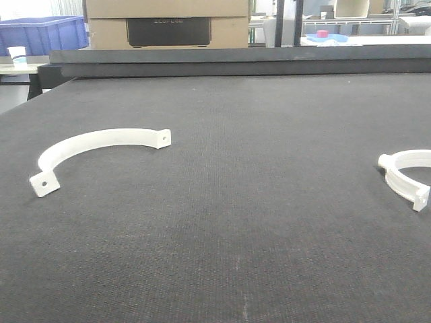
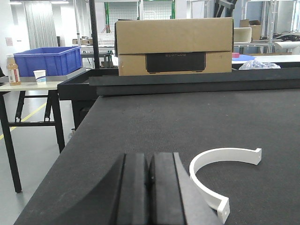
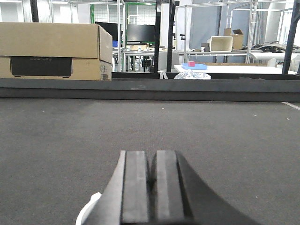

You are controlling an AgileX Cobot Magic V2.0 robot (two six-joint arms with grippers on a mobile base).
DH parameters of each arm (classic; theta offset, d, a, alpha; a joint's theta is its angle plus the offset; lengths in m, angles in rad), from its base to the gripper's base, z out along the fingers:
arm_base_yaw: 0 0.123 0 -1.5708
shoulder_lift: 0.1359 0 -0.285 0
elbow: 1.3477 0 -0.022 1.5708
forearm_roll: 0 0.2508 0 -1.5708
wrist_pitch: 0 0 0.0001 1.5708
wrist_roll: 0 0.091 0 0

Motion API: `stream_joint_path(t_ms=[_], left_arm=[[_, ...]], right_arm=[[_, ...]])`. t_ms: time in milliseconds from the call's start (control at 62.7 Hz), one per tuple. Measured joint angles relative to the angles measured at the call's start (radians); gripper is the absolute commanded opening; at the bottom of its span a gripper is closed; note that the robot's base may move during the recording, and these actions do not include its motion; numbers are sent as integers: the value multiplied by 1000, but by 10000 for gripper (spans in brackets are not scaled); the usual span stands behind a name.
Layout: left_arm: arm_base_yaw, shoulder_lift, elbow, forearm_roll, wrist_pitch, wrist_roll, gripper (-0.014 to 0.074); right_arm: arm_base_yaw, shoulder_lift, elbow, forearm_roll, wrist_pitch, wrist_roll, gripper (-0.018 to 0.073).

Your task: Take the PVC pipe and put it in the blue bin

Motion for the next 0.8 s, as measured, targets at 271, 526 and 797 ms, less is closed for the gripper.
stream_joint_path(t_ms=[271,526,797], left_arm=[[0,0,0,0,0,0,-111],[0,0,0,0,0,0,-111],[0,0,0,0,-30,0,-111]], right_arm=[[0,0,0,0,0,0,-162],[0,0,0,0,0,0,-162],[0,0,0,75,-132,9,-162]])
